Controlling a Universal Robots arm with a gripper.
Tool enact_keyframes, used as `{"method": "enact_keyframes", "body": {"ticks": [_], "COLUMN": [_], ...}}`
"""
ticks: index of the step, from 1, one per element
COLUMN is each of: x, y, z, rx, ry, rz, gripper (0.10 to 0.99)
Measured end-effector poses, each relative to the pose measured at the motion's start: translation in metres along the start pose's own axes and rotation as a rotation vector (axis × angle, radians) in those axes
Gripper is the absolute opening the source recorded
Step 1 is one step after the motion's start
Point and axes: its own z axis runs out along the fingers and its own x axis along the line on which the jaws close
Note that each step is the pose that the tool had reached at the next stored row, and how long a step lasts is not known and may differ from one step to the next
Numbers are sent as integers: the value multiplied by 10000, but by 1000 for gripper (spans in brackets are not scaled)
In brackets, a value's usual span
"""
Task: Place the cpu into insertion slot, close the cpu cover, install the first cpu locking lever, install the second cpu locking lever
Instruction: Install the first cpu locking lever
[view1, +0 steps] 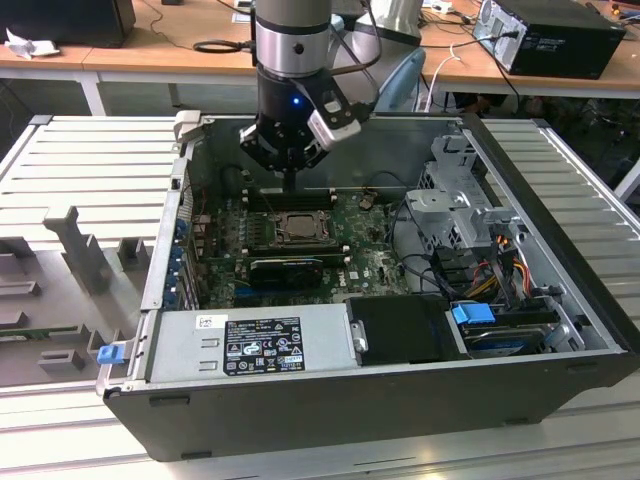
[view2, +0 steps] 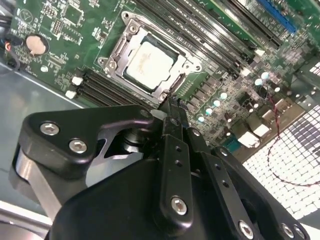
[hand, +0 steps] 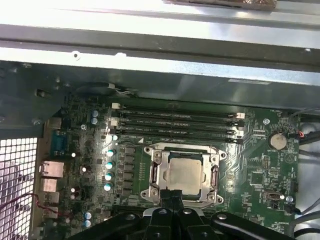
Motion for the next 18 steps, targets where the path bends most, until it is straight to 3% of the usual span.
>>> {"method": "enact_keyframes", "body": {"ticks": [2,8,18], "x": [24,213,310], "y": [-1,9,23], "z": [44,74,106], "rx": [0,4,4], "ry": [-4,-72,-71], "rz": [50,48,47], "gripper": [106,106,106]}}
